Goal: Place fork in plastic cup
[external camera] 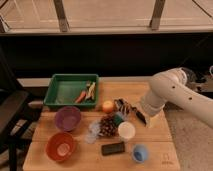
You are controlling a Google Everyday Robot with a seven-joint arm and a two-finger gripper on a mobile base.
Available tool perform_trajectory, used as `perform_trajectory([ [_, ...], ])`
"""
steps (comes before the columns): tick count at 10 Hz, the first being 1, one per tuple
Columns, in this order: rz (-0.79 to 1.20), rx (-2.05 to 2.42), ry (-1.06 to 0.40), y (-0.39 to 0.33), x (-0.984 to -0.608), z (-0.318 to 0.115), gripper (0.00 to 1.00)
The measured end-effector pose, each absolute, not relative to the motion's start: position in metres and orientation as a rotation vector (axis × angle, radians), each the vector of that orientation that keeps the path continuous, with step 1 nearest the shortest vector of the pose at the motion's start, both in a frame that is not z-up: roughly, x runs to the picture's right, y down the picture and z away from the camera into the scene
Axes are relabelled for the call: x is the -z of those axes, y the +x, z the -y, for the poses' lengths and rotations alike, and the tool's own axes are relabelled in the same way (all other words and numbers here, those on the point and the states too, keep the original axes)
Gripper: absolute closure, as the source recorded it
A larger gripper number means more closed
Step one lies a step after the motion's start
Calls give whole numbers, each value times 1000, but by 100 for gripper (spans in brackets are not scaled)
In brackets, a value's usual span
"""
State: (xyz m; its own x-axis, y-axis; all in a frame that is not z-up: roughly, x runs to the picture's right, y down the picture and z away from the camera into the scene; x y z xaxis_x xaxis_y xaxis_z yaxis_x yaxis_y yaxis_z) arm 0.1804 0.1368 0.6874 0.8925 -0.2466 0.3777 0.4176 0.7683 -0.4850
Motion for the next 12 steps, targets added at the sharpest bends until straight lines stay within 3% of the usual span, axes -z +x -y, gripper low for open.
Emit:
perform_trajectory([
  [9, 299, 408, -601, 179, -686, -133, 26],
  [12, 316, 670, -581, 158, -685, -87, 26],
])
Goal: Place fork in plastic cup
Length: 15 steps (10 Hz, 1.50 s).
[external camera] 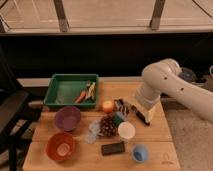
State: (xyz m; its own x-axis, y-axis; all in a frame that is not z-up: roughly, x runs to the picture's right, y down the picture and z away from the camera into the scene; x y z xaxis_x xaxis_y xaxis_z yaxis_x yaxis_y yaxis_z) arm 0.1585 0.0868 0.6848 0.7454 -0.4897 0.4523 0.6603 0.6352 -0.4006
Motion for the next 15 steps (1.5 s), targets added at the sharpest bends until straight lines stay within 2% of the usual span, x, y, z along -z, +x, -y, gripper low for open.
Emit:
perform_trajectory([
  [3, 309, 919, -534, 120, -697, -40, 26],
  [6, 331, 1089, -436, 79, -714, -20, 26],
  [12, 379, 1279, -294, -11, -738, -12, 26],
  [15, 378, 1277, -296, -11, -738, -13, 26],
])
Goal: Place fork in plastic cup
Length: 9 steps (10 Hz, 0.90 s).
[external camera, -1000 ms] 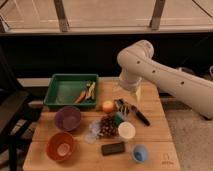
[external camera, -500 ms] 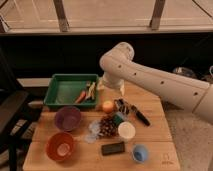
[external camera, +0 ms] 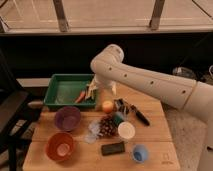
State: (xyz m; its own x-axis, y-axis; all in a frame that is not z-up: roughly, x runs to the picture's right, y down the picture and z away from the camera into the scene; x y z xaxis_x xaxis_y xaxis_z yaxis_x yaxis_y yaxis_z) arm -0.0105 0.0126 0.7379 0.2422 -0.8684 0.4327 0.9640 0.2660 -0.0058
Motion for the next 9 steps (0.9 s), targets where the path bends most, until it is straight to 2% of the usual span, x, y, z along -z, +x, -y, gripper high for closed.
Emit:
perform_trajectory([
  [4, 370, 1285, -292, -10, -739, -12, 26],
  [9, 329, 1370, -223, -32, -790, 23, 26],
])
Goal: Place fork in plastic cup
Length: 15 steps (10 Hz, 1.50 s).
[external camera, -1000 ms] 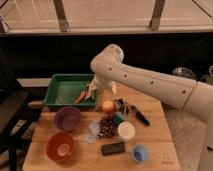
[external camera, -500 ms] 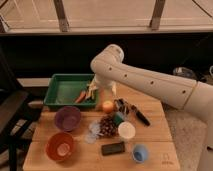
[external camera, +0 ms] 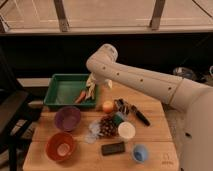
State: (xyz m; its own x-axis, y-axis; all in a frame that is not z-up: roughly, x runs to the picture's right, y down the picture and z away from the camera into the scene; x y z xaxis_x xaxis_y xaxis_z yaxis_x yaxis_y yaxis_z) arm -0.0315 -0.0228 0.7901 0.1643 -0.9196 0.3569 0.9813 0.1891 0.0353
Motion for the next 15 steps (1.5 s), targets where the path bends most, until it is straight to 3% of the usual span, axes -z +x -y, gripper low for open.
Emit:
perform_trajectory([
  [8, 378, 1468, -131, -97, -857, 57, 26],
  [15, 456, 1426, -52, -118, -876, 72, 26],
])
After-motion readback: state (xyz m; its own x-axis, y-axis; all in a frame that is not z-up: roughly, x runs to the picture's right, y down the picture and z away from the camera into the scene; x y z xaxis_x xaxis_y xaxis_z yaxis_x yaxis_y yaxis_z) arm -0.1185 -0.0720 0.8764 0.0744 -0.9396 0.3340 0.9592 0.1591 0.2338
